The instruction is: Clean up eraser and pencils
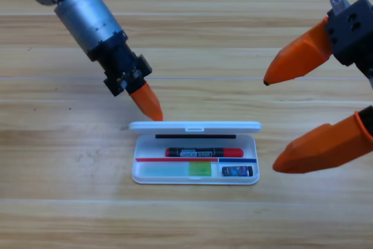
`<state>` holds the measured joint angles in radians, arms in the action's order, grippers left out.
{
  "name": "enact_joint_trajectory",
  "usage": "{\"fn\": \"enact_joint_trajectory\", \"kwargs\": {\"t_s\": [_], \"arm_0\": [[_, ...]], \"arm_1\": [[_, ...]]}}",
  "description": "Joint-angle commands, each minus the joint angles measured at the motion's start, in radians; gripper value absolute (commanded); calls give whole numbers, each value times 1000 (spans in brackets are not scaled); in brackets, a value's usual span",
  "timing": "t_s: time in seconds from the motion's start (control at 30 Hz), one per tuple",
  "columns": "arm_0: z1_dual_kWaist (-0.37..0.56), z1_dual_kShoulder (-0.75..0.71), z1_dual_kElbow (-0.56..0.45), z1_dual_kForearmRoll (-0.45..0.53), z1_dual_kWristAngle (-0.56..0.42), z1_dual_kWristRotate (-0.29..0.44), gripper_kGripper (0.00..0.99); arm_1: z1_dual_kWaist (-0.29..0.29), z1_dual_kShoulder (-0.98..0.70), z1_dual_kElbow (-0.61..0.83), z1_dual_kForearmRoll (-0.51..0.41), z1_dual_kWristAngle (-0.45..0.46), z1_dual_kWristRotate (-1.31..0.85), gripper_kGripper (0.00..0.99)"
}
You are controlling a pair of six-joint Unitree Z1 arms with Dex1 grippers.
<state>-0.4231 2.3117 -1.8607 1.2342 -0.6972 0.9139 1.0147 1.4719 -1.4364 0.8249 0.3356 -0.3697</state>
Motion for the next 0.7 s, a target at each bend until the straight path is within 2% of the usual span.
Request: {"fn": "enact_joint_trajectory", "kwargs": {"t_s": [0.03,0.37,0.7], "arm_0": [[-48,-44,64,-22,13,-9,0],[-105,-112,192,-160,93,-78,0],[-158,-183,316,-314,226,-158,0]], "arm_1": [[31,-18,33,-12,31,12,990],[31,-10,34,-12,43,14,990],[31,10,33,-12,51,14,990]]}}
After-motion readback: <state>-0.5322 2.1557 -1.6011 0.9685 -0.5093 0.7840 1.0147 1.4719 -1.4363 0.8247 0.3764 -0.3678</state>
